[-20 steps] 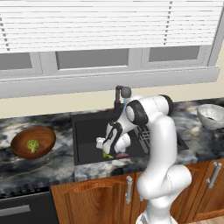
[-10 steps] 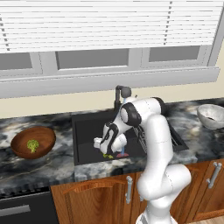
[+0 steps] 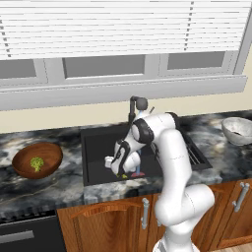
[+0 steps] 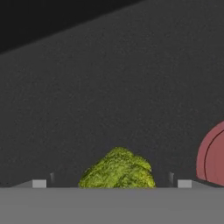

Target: Pick the broccolis from the sink and place them in one bowl. Place the sweet potato in the other bowl. Then turn off the sink faucet.

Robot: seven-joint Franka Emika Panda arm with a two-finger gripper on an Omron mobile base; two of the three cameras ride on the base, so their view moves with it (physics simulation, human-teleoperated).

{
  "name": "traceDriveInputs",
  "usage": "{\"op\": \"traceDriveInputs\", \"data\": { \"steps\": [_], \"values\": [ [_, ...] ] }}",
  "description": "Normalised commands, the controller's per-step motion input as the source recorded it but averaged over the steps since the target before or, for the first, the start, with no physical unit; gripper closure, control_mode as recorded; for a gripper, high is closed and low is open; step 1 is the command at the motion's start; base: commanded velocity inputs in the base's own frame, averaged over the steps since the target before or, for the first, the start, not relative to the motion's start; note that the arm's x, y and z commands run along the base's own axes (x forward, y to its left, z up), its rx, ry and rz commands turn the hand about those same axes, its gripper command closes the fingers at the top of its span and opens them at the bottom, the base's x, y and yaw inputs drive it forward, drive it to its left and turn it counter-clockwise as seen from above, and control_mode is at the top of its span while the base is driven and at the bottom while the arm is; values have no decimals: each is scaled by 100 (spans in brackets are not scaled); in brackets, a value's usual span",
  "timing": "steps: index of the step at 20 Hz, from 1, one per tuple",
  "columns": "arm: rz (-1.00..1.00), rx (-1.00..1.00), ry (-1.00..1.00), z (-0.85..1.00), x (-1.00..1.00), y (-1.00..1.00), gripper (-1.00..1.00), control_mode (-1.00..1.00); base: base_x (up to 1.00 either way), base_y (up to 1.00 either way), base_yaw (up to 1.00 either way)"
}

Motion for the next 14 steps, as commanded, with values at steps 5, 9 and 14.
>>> {"op": "traceDriveInputs", "data": {
  "steps": [5, 9, 14],
  "values": [
    [-4, 0, 0, -18, 0, 4, -100, -100, 0, 0, 0],
    [-4, 0, 0, -28, 0, 0, -100, -100, 0, 0, 0],
    [-5, -1, 4, -34, 0, 9, 100, -100, 0, 0, 0]
  ]
}}
